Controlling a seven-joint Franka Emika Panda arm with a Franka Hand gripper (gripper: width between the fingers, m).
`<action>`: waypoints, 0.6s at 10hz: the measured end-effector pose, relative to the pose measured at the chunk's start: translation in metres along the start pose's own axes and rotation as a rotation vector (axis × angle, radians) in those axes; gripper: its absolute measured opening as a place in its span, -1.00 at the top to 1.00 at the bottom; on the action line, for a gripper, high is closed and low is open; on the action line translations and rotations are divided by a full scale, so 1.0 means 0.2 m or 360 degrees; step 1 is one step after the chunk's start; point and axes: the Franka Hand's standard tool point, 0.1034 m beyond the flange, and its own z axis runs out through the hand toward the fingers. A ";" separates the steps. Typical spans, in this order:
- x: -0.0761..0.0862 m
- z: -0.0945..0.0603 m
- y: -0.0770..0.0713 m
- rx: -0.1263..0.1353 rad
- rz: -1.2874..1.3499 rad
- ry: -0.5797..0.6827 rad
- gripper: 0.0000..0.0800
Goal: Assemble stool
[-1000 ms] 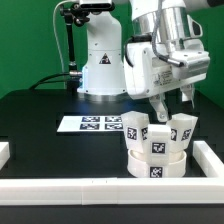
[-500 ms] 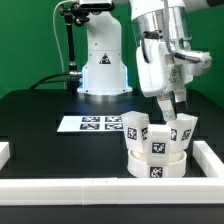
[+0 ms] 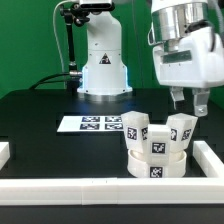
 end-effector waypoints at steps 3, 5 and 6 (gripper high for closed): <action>0.01 0.00 0.00 0.0000 -0.0293 0.0001 -0.62; 0.01 0.00 0.00 0.0000 -0.0468 0.0002 -0.62; 0.02 0.00 0.00 0.0004 -0.0630 0.0017 -0.62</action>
Offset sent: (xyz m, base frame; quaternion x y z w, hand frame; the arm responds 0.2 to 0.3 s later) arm 0.0000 0.0000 0.0000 0.0000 0.0000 -0.1296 0.9916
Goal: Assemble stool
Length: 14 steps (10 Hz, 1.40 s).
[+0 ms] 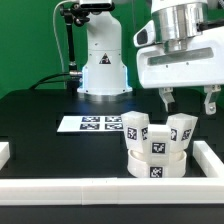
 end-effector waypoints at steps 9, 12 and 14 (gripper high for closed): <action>0.04 -0.01 0.06 -0.0021 -0.1519 0.0139 -0.62; 0.05 -0.01 0.06 -0.0065 -0.1857 0.0144 -0.62; 0.06 -0.01 0.07 -0.0094 -0.2018 0.0146 -0.62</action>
Offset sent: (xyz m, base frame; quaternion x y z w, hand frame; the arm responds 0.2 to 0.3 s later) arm -0.0046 0.0042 -0.0040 0.0378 0.0006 -0.3065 0.9511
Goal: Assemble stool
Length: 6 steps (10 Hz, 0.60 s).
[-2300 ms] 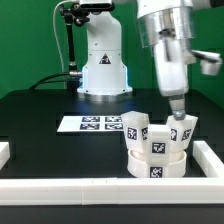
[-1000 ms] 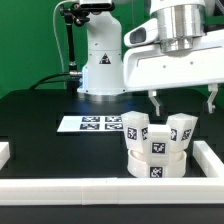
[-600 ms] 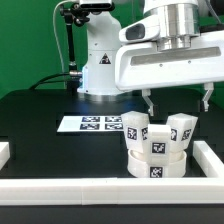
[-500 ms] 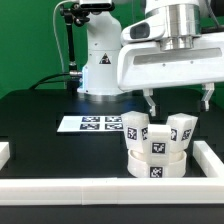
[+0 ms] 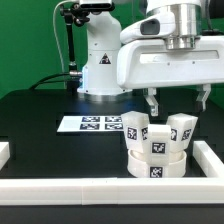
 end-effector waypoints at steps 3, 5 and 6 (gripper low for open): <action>-0.01 0.03 -0.02 -0.0010 -0.0071 -0.0005 -0.62; -0.03 0.04 -0.02 -0.0010 -0.0064 -0.0015 -0.62; -0.04 0.04 -0.03 -0.0008 -0.0054 -0.0018 -0.62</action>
Offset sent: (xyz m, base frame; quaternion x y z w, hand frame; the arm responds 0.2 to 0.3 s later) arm -0.0057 0.0046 -0.0063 0.0029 0.0063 0.0085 0.9999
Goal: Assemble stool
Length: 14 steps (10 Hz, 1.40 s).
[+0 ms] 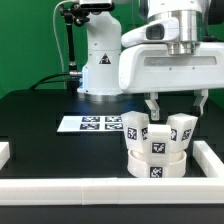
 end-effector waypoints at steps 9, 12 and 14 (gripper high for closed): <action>-0.01 0.01 0.04 -0.0006 0.0476 -0.0007 0.16; 0.00 0.01 0.03 -0.0012 0.0919 0.0009 0.16; 0.01 0.01 0.00 -0.0013 0.1178 0.0038 0.16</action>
Offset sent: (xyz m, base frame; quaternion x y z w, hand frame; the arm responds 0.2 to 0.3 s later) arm 0.0000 0.0000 0.0000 0.0000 0.0000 0.0000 1.0000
